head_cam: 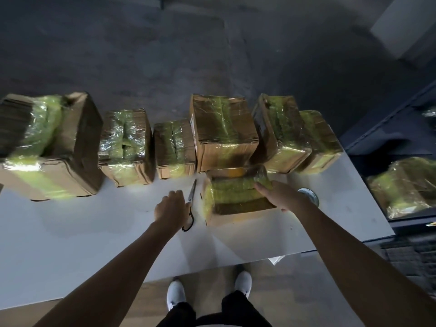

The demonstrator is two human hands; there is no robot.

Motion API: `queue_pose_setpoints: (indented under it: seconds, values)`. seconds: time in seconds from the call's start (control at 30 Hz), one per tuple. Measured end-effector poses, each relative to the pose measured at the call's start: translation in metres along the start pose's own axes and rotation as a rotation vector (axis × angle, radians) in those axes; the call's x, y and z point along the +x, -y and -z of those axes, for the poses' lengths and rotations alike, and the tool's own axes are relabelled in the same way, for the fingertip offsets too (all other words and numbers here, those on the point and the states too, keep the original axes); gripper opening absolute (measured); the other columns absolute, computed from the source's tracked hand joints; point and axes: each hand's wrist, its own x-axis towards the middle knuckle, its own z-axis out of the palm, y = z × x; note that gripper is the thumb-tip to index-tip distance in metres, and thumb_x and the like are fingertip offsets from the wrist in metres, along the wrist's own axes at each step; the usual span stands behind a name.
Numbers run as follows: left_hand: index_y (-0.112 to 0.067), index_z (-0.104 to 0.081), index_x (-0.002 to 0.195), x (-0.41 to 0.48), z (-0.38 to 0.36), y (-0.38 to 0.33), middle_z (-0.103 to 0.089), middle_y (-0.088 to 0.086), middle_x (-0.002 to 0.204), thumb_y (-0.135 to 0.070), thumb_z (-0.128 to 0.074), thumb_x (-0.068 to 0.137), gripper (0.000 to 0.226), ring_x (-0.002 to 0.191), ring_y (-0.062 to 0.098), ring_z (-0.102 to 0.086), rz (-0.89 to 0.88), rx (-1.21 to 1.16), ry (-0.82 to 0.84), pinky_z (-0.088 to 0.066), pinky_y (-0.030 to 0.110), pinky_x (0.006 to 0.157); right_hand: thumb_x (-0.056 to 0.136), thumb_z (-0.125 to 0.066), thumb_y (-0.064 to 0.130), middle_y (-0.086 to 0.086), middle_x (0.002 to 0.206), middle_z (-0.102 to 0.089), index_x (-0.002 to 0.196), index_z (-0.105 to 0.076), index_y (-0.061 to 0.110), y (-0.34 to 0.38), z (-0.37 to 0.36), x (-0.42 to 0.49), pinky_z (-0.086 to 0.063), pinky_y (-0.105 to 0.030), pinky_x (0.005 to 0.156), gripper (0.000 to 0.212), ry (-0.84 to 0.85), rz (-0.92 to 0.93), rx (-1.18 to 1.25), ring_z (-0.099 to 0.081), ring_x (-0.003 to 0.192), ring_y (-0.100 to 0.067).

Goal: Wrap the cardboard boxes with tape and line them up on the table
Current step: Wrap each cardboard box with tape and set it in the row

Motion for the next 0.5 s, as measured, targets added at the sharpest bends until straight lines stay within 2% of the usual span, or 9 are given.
queue_pose_setpoints:
  seconds: [0.1, 0.17, 0.23, 0.3, 0.37, 0.4, 0.5]
  values:
    - [-0.009, -0.055, 0.116, 0.005, 0.024, -0.016, -0.06, 0.009, 0.11, -0.033, -0.048, 0.099, 0.03, 0.1, 0.027, -0.061, -0.067, -0.108, -0.118, -0.045, 0.035, 0.074, 0.089, -0.025, 0.074, -0.014, 0.121, -0.06, 0.132, -0.048, 0.007, 0.002, 0.001, -0.004, -0.054, -0.045, 0.087, 0.082, -0.008, 0.016, 0.045, -0.058, 0.095, -0.025]
    - [-0.01, -0.057, 0.111, 0.006, 0.038, -0.032, -0.06, 0.007, 0.105, -0.029, -0.047, 0.099, 0.024, 0.095, 0.026, -0.061, -0.121, -0.187, -0.192, -0.044, 0.033, 0.071, 0.093, -0.023, 0.069, -0.013, 0.115, -0.061, 0.133, -0.049, 0.008, 0.002, 0.004, -0.005, -0.053, -0.042, 0.086, 0.078, -0.013, 0.027, 0.066, -0.056, 0.092, -0.023]
    - [-0.011, -0.058, 0.103, 0.005, 0.049, -0.052, -0.058, 0.005, 0.096, -0.025, -0.046, 0.099, 0.02, 0.086, 0.023, -0.06, -0.185, -0.251, -0.252, -0.043, 0.03, 0.066, 0.099, -0.025, 0.059, -0.012, 0.104, -0.061, 0.136, -0.047, 0.008, 0.0, 0.006, -0.003, -0.052, -0.04, 0.08, 0.067, -0.003, 0.041, 0.068, -0.058, 0.087, -0.024]
    - [-0.012, -0.058, 0.098, 0.003, 0.054, -0.074, -0.056, 0.001, 0.09, -0.022, -0.047, 0.098, 0.015, 0.078, 0.017, -0.056, -0.274, -0.267, -0.305, -0.039, 0.026, 0.06, 0.102, -0.03, 0.047, -0.018, 0.103, -0.062, 0.133, -0.051, 0.006, -0.003, 0.01, -0.002, -0.051, -0.04, 0.078, 0.055, -0.049, 0.049, 0.08, -0.062, 0.091, -0.03]
    - [-0.014, -0.058, 0.098, 0.001, 0.054, -0.098, -0.057, 0.0, 0.091, -0.022, -0.049, 0.097, 0.012, 0.073, 0.01, -0.05, -0.368, -0.252, -0.33, -0.033, 0.02, 0.056, 0.101, -0.026, 0.052, -0.02, 0.098, -0.065, 0.11, -0.062, 0.003, -0.012, 0.013, 0.001, -0.052, -0.041, 0.08, 0.062, -0.078, 0.071, 0.154, -0.063, 0.092, -0.033]
    - [-0.015, -0.059, 0.099, -0.001, 0.051, -0.11, -0.059, 0.0, 0.093, -0.022, -0.049, 0.097, 0.012, 0.073, 0.008, -0.048, -0.407, -0.237, -0.33, -0.031, 0.018, 0.056, 0.101, -0.025, 0.054, -0.02, 0.097, -0.066, 0.104, -0.063, 0.003, -0.018, 0.015, 0.004, -0.052, -0.042, 0.082, 0.064, -0.091, 0.067, 0.196, -0.064, 0.092, -0.033]
    - [-0.016, -0.058, 0.11, -0.007, 0.037, -0.146, -0.063, 0.001, 0.105, -0.023, -0.052, 0.096, 0.016, 0.077, 0.007, -0.05, -0.451, -0.214, -0.308, -0.027, 0.014, 0.055, 0.102, -0.033, 0.048, -0.021, 0.097, -0.068, 0.106, -0.062, 0.0, -0.041, 0.02, 0.016, -0.053, -0.042, 0.084, 0.056, -0.082, 0.09, 0.251, -0.066, 0.09, -0.034]
